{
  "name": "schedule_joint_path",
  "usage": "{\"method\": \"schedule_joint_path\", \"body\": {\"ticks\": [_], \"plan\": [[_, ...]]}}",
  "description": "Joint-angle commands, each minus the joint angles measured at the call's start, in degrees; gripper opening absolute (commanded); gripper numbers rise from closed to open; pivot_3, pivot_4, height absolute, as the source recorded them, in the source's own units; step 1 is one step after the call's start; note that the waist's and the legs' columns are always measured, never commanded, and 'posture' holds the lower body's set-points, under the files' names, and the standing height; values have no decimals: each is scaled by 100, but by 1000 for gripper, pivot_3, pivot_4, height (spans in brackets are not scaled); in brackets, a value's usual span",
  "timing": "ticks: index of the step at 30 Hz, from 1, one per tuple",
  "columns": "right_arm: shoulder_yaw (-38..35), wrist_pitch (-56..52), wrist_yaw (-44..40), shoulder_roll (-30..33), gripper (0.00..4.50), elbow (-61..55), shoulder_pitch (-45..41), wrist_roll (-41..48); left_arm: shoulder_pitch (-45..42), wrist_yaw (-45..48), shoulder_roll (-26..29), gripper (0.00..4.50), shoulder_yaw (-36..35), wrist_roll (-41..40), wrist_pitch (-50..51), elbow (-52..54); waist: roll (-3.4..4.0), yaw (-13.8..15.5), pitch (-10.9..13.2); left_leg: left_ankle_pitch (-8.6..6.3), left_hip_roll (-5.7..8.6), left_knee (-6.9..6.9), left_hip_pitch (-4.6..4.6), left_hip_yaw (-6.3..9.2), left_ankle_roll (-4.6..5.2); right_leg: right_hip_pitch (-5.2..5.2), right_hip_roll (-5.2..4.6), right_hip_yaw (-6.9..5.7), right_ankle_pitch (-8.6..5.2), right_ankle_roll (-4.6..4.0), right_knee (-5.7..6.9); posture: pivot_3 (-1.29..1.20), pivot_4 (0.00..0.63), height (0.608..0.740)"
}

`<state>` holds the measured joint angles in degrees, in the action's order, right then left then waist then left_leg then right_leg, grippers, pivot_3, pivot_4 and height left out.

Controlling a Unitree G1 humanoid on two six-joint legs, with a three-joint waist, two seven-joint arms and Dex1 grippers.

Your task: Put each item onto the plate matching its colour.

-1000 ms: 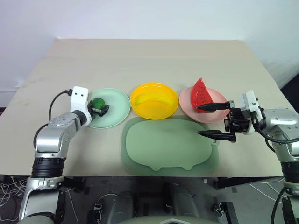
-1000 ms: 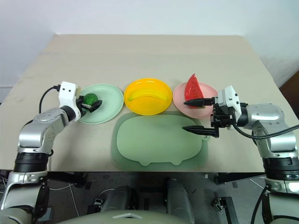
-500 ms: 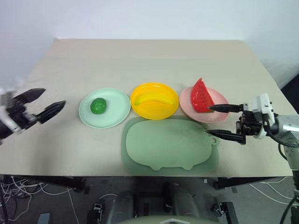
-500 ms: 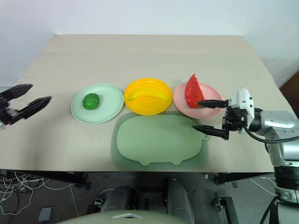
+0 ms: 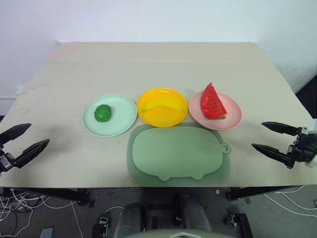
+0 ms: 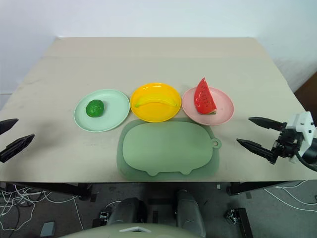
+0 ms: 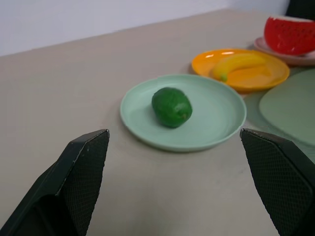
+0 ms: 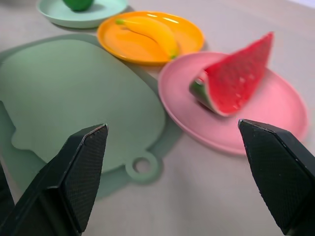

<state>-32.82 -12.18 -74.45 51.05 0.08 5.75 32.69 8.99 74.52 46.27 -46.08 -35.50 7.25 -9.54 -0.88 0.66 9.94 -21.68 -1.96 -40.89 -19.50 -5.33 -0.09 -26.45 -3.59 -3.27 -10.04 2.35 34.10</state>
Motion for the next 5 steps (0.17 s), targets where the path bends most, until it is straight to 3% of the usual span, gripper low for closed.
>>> {"method": "schedule_joint_path", "body": {"ticks": [1, 5], "plan": [[-395, 62, -9, 109, 4500, -34, 218, 57, 82, 99, 31, 4466, 33, 62, -299, -207, 0, 1, 0, -1, -1, 0, -1, 0, 2, -1, 0, 0, 0, -1, 0, 0, 150, 736], [-695, 131, -70, 100, 4500, -2, 591, 50, 230, 112, -87, 4466, 198, 66, -385, -239, 0, 9, 0, -6, -7, 0, -3, -2, 10, -2, -4, 1, 0, 0, -1, 0, 150, 736]]}}
